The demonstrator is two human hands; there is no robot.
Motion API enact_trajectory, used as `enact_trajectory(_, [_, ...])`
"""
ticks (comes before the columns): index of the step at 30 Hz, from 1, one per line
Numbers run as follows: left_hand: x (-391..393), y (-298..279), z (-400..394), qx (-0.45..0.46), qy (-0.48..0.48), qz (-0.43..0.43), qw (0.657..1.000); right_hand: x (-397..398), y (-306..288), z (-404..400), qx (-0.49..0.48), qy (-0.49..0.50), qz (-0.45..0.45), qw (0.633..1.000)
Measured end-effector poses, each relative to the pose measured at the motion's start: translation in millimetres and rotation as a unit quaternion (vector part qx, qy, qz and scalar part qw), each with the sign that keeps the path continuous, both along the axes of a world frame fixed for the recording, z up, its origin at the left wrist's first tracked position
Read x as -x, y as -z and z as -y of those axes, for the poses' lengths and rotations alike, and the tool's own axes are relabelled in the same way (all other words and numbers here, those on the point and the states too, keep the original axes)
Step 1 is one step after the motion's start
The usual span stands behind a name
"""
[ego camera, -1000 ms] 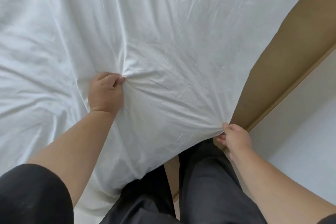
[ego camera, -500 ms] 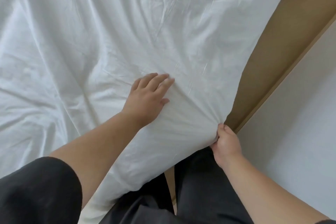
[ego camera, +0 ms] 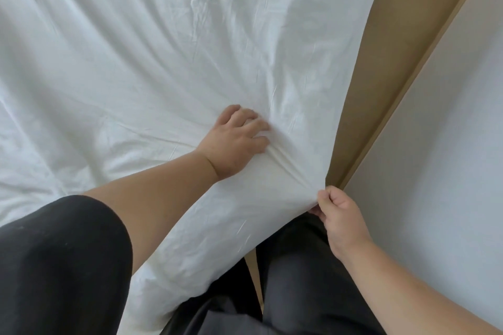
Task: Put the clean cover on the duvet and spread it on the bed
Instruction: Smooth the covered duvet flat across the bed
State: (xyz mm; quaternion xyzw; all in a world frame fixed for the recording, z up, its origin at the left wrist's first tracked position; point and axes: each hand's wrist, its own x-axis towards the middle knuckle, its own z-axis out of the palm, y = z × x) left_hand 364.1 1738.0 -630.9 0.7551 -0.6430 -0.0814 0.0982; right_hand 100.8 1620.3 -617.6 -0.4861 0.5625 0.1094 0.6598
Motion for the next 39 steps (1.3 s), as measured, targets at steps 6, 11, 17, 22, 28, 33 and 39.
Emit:
enact_trajectory(6, [2,0,15,-0.002,-0.012,-0.016,1.000,-3,-5,11,0.005,-0.059,0.019,0.998])
enact_trajectory(11, [20,-34,41,-0.050,-0.119,-0.142,0.981,-22,5,19,0.013,-0.136,-0.084,0.987])
enact_trajectory(17, [53,-43,96,-0.168,-0.062,-0.188,0.966,-98,-8,76,0.178,0.082,-0.014,0.980])
enact_trajectory(22, [40,-20,95,-0.255,0.009,-0.111,0.961,-169,-7,113,0.045,-0.260,-0.035,0.964])
enact_trajectory(28, [48,-18,77,-0.138,0.003,-0.133,0.982,-222,20,98,0.028,-0.296,-0.106,0.949])
enact_trajectory(33, [41,-18,70,-0.087,0.005,-0.169,0.982,-210,16,124,0.310,-0.385,-0.125,0.860])
enact_trajectory(39, [5,-34,-1,0.023,-0.153,-0.144,0.977,-217,20,199,0.344,-0.439,-0.223,0.800])
